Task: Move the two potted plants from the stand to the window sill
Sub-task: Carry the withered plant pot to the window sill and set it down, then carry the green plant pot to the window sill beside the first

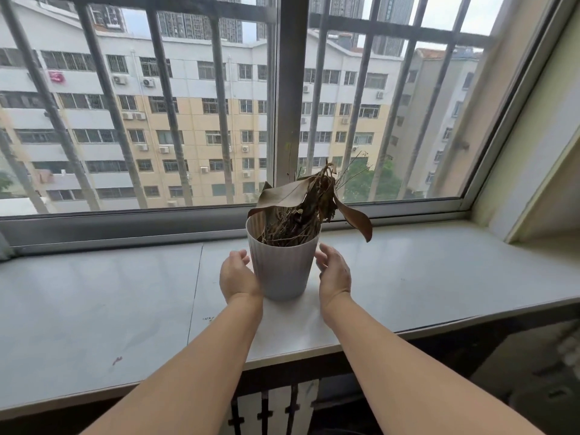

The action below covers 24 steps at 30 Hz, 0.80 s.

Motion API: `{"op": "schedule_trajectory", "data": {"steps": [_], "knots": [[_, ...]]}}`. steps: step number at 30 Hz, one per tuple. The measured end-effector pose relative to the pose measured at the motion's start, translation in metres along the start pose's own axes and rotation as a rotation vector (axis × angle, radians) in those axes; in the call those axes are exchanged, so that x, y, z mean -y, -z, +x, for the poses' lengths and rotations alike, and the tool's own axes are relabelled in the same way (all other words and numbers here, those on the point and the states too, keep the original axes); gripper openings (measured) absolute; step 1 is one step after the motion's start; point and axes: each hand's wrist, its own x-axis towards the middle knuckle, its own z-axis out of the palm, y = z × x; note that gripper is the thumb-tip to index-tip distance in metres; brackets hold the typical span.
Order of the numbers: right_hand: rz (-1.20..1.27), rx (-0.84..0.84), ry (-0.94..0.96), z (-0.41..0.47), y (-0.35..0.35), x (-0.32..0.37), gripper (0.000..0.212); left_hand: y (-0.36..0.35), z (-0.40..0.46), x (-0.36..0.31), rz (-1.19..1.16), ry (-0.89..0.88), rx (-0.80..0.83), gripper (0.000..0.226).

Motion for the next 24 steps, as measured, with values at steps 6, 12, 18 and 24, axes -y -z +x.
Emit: {"op": "schedule_trajectory", "data": {"steps": [6,12,18,24], "knots": [[-0.03,-0.02,0.029,-0.038,0.012,0.007,0.037,0.017,-0.036,-0.008,0.085,0.024,-0.055,0.021],[-0.042,-0.031,0.072,-0.075,0.031,0.032,0.043,0.018,-0.081,-0.03,0.08,-0.015,0.134,0.031],[-0.025,-0.106,0.153,-0.112,0.079,0.069,0.042,-0.01,-0.154,-0.057,0.032,-0.047,0.411,0.03],[-0.016,-0.255,0.231,-0.158,0.167,0.099,0.041,-0.037,-0.258,-0.05,0.017,-0.013,0.652,0.013]]}}
